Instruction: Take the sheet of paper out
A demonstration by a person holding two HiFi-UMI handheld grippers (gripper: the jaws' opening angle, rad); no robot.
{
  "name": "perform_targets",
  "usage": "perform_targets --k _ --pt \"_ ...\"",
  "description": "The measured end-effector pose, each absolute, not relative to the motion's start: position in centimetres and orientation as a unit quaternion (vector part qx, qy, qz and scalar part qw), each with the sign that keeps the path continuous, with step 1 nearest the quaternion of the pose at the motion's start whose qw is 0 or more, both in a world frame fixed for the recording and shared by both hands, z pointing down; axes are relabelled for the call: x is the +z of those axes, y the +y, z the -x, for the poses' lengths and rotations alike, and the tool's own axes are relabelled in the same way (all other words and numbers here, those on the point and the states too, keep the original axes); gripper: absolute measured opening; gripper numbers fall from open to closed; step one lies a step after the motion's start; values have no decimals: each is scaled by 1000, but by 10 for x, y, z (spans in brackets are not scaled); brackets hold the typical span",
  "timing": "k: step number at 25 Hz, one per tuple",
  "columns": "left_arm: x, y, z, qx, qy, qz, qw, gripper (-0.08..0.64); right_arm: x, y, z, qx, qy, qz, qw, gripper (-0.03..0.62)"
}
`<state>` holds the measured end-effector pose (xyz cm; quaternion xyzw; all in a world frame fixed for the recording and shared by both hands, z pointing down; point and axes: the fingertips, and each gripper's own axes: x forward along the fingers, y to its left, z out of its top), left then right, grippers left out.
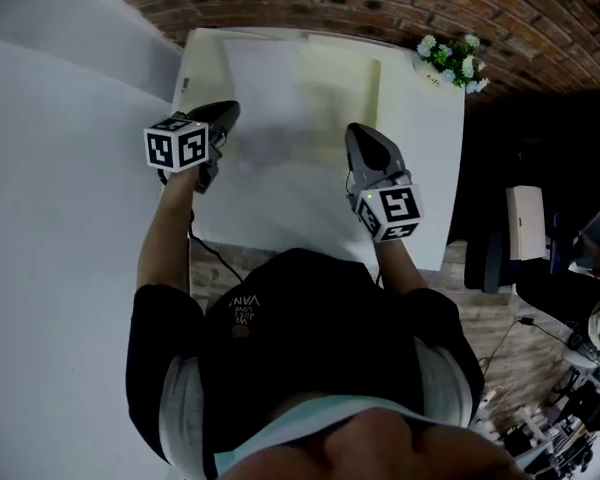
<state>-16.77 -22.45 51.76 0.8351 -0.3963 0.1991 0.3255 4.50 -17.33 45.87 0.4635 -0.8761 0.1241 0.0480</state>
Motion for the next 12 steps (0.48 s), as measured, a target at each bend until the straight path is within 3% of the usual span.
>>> perform_targets --k 12 --pt "460 -199 157 183 -353 -883 250 2 457 -162 -24 124 -877 -463 41 0"
